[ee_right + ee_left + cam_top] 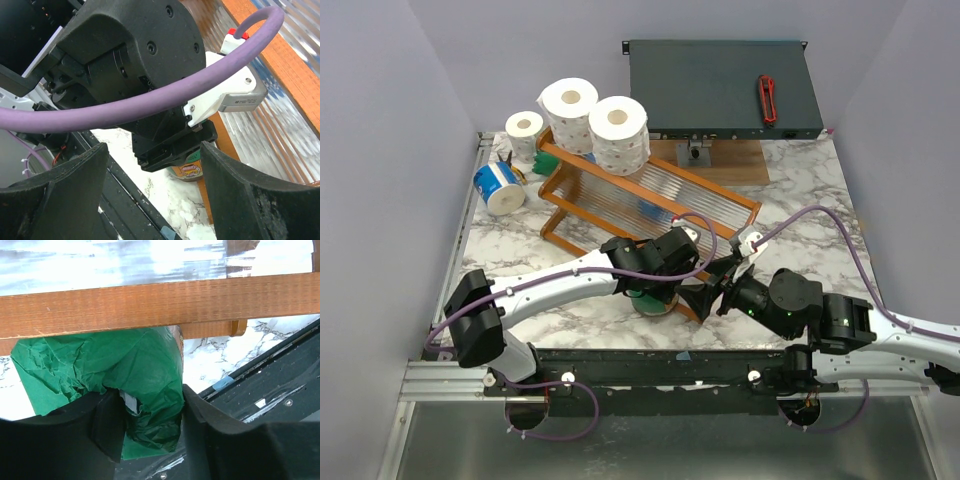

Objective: Place and organize the paper towels onto the shelf
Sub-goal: Place the paper towel on the shelf.

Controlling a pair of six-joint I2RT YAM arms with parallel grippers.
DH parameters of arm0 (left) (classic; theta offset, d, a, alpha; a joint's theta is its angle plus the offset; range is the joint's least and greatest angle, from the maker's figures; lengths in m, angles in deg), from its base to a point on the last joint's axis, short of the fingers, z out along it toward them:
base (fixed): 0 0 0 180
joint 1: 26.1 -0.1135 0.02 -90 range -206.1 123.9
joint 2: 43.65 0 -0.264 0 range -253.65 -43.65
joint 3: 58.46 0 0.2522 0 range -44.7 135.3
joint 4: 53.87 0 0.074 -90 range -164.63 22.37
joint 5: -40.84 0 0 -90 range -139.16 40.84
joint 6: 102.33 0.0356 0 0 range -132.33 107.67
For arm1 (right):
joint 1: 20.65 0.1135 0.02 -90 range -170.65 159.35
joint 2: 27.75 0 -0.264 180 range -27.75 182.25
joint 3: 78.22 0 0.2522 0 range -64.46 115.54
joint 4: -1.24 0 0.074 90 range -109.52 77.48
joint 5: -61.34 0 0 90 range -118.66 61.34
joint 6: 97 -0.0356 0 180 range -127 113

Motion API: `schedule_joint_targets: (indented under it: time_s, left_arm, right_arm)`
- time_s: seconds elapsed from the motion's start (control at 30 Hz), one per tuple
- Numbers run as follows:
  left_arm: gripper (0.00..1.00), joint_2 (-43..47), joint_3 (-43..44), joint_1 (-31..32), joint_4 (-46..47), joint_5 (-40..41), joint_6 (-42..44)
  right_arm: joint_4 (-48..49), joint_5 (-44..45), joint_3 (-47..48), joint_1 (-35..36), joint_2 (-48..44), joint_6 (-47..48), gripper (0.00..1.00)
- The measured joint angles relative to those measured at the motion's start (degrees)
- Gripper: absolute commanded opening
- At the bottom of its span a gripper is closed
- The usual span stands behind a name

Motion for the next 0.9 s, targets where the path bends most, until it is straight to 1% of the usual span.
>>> schedule_joint_targets:
  time_s: [0.1, 0.3, 0.57, 0.7, 0.9]
  left_arm:
    - [0.59, -0.3, 0.0, 0.0, 0.5, 0.4, 0.0]
    - [0.64, -0.3, 0.0, 0.2, 0.5, 1.1, 0.0]
    - [0.66, 0.9, -0.1, 0.2, 0.4, 1.7, -0.5]
    - [0.69, 3.0, -0.2, 0.3, 0.4, 2.1, -1.0]
    - [0.7, 5.9, -0.5, 0.3, 0.3, 2.2, -1.5]
  right_arm:
    - [-0.4, 0.0, 0.0, 0.0, -0.2, 0.0, 0.77]
    - [-1.0, 0.0, 0.0, 0.0, -0.2, 0.0, 0.77]
    - [-1.0, 0.0, 0.0, 0.0, 0.2, 0.0, 0.77]
    - [-1.0, 0.0, 0.0, 0.0, 0.4, 0.0, 0.77]
    - [-1.0, 0.0, 0.0, 0.0, 0.8, 0.0, 0.77]
